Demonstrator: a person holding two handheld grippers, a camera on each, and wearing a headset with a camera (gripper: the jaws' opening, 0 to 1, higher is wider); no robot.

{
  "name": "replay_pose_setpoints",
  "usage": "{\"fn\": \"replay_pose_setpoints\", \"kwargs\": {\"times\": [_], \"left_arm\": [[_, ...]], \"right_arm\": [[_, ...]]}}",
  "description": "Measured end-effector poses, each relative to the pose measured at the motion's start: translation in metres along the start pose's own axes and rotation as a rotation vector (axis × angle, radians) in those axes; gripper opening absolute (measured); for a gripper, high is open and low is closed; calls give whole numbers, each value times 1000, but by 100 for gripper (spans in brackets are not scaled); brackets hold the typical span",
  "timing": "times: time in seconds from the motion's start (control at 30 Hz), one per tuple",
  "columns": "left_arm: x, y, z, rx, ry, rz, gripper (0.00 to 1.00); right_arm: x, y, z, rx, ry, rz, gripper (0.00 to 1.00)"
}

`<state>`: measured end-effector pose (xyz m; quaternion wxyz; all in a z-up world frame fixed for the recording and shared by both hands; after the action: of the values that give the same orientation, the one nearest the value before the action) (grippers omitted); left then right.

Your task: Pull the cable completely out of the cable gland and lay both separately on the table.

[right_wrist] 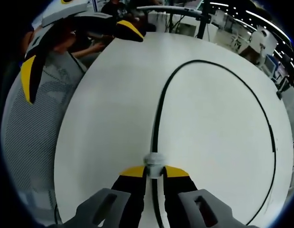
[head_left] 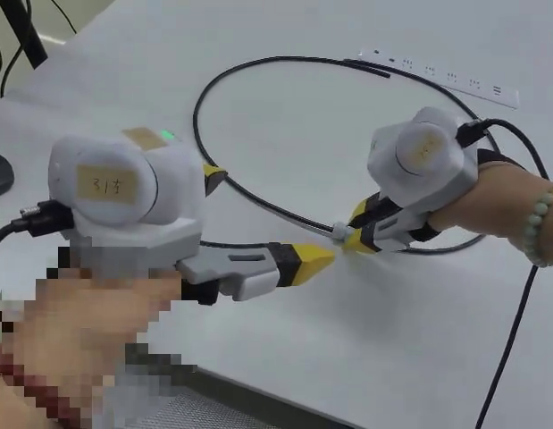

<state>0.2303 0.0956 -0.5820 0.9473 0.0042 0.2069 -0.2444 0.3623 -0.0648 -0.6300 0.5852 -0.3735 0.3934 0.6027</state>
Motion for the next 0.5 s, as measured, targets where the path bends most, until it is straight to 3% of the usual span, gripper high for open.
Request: {"fn": "replay_pose_setpoints", "kwargs": {"times": [0.23,0.4,0.5], "left_arm": [[2,-1,-1,-1,2,-9,89],[2,-3,-1,4,6,-12,88],[1,-4,-1,11,7,-17,87]], "right_arm": [[0,-4,-4,42,-32,15,8],[1,0,-3,33,-31,-6,7],[1,0,-2,72,-37,-15,7]]}}
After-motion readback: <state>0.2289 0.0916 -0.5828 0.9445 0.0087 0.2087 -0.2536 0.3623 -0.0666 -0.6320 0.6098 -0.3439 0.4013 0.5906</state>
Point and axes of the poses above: the centre of the closed fingertips' face, and the gripper's own axes: x roughly forward along the fingers, y roughly to its left, z roughly out of its top, the point moved 10 cm from there along -x, roughly backward along the fingers, and after that the axes turned 8 degrees about x, right-handed, at the moved point
